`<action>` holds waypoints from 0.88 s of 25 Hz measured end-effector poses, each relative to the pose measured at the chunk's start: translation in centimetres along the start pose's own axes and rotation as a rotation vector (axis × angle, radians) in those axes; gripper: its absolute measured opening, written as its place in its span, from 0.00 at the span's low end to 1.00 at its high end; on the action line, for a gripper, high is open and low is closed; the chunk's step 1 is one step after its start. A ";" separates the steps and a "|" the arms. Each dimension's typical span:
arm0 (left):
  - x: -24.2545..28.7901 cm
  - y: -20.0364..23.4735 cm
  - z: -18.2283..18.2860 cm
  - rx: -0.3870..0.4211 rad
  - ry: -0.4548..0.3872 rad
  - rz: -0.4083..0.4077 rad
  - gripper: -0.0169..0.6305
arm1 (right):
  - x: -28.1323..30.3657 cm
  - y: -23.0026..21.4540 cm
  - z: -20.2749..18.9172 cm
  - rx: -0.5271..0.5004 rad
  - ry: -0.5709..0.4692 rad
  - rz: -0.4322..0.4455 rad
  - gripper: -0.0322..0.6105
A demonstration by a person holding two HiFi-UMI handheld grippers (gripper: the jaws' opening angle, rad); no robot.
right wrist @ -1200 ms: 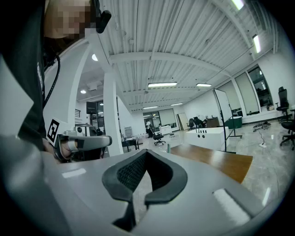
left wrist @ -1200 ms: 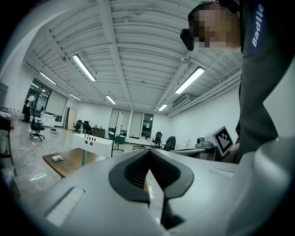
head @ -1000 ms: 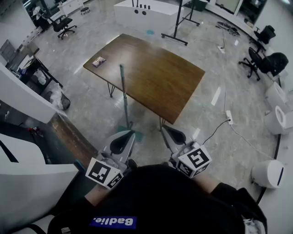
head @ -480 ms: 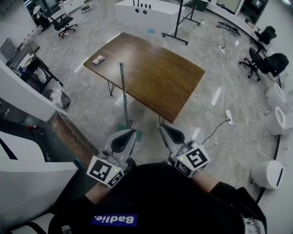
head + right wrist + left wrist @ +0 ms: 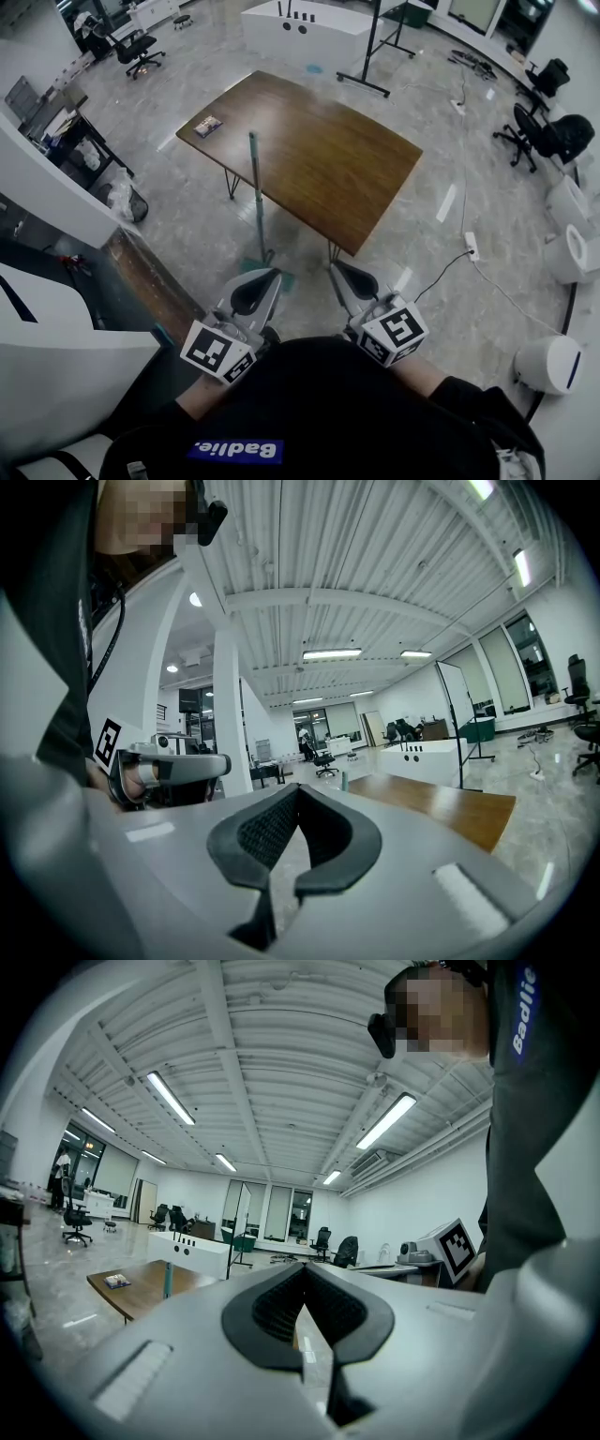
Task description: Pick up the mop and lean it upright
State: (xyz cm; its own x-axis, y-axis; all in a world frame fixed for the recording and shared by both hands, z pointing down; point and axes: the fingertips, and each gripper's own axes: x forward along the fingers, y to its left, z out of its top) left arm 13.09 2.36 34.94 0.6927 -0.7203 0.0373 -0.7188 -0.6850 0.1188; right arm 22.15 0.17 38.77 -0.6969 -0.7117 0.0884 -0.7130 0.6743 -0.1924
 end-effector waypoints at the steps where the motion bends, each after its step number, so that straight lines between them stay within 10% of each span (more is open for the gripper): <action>1: 0.0 0.0 0.0 0.001 0.000 0.000 0.06 | 0.0 0.0 0.0 0.003 0.000 -0.002 0.06; 22: 1.5 -1.1 1.2 0.036 -0.002 0.080 0.06 | -2.8 -2.3 -0.6 0.026 0.020 0.032 0.06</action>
State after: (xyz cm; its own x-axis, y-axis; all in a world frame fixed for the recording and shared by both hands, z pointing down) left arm 14.86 1.94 33.63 0.6331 -0.7729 0.0435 -0.7733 -0.6290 0.0798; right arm 25.73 0.75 39.55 -0.7213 -0.6851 0.1016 -0.6879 0.6914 -0.2210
